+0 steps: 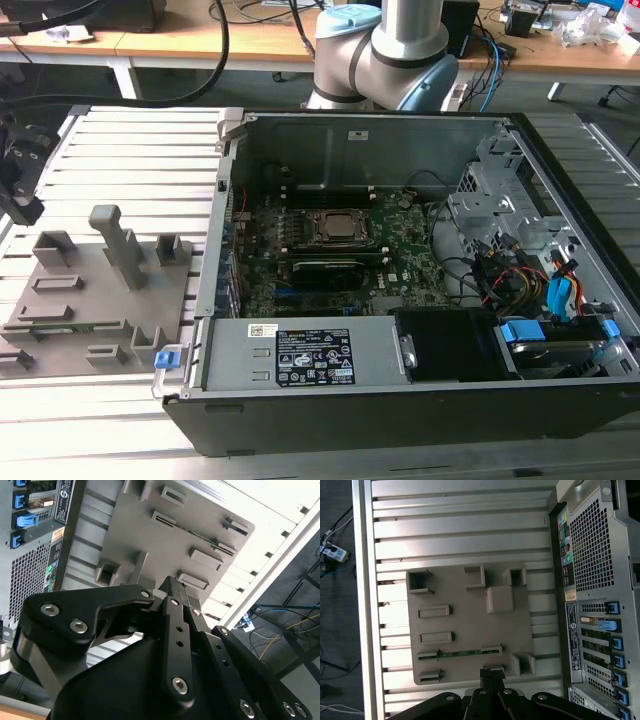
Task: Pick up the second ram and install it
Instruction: 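Reach for the second ram, then pick up the second ram and move it above second insertion slot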
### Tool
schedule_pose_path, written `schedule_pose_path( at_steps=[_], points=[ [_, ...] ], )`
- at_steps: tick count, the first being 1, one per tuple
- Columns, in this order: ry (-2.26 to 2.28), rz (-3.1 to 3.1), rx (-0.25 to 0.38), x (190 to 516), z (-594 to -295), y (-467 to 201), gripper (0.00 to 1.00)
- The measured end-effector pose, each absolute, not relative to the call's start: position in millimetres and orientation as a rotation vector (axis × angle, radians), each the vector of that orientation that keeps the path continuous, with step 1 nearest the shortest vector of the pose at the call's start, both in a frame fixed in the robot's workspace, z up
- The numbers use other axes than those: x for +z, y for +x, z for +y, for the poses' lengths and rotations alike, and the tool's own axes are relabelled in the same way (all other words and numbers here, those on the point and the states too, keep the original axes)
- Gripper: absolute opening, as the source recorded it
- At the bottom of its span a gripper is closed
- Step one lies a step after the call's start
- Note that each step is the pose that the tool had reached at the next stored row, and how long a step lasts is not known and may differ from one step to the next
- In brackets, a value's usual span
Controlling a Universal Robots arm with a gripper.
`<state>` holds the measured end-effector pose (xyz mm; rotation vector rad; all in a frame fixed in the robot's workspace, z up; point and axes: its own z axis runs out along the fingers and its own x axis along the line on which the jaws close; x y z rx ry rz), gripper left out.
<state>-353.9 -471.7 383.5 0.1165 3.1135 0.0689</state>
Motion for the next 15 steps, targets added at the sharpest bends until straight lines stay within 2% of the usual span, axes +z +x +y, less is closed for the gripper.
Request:
schedule_pose_path(
  at_steps=[7,15],
  points=[
    [0.099,3.114,0.069,383.5,-471.7,-354.3,0.11],
    [-0.203,3.114,0.073,383.5,-471.7,-354.3,0.11]
  ],
)
